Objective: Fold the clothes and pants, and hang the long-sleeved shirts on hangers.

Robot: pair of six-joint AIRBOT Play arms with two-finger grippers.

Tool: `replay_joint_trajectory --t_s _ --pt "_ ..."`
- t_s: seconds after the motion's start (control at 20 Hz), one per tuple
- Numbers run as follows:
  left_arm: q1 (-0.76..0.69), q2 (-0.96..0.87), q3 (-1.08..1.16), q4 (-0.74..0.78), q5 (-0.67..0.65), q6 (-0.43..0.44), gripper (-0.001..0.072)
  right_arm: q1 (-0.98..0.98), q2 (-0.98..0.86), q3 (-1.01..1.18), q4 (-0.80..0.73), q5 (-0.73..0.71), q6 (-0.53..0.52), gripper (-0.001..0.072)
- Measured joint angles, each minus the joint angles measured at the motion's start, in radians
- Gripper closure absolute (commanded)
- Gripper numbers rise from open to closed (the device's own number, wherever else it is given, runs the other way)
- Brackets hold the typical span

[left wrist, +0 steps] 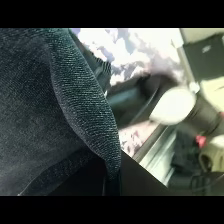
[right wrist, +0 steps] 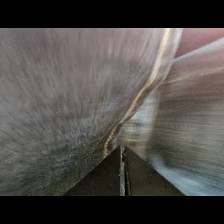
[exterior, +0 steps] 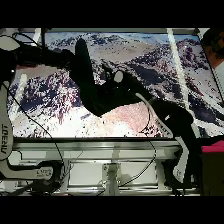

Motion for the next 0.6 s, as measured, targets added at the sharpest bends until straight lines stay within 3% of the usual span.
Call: replay_joint_trajectory --t_s 0.3,0.6 --pt "-0.094 0.000 0.000 0.090 0.052 -0.056 0.0684 -0.221 0.110 0.006 -0.113 0.138 -0.005 0.0663" --pt "-0.242 -0.034 0.000 0.106 0.242 -0.076 0.0684 -0.450 0.236 0.007 -0.161 0.177 -0.044 0.0663"
